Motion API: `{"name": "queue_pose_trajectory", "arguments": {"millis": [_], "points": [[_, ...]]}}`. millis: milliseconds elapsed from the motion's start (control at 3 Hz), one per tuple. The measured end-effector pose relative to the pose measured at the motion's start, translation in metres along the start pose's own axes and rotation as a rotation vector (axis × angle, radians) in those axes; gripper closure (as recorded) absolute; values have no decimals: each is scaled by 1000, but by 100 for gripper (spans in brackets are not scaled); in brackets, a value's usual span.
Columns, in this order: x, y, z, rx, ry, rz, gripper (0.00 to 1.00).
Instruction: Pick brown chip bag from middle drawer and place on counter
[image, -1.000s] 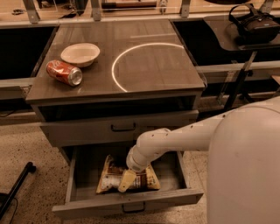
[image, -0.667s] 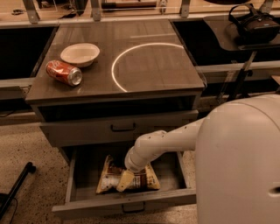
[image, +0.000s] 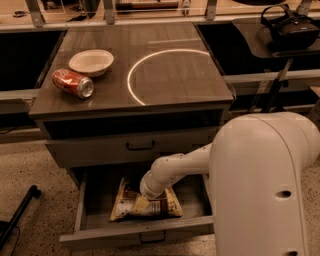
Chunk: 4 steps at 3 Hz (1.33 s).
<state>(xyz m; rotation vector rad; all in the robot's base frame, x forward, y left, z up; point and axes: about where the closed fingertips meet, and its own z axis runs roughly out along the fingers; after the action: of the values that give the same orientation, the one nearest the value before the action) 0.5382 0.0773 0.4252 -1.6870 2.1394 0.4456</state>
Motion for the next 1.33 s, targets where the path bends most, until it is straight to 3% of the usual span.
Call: {"name": "queue_pose_trajectory", "arguments": {"millis": [333, 667, 1000, 1333], "points": [[-2, 2, 4, -6, -19, 0, 49], [-12, 9, -10, -3, -81, -16, 72], [-29, 25, -38, -20, -203, -58, 95], [-46, 44, -61, -80, -351, -73, 100]]}}
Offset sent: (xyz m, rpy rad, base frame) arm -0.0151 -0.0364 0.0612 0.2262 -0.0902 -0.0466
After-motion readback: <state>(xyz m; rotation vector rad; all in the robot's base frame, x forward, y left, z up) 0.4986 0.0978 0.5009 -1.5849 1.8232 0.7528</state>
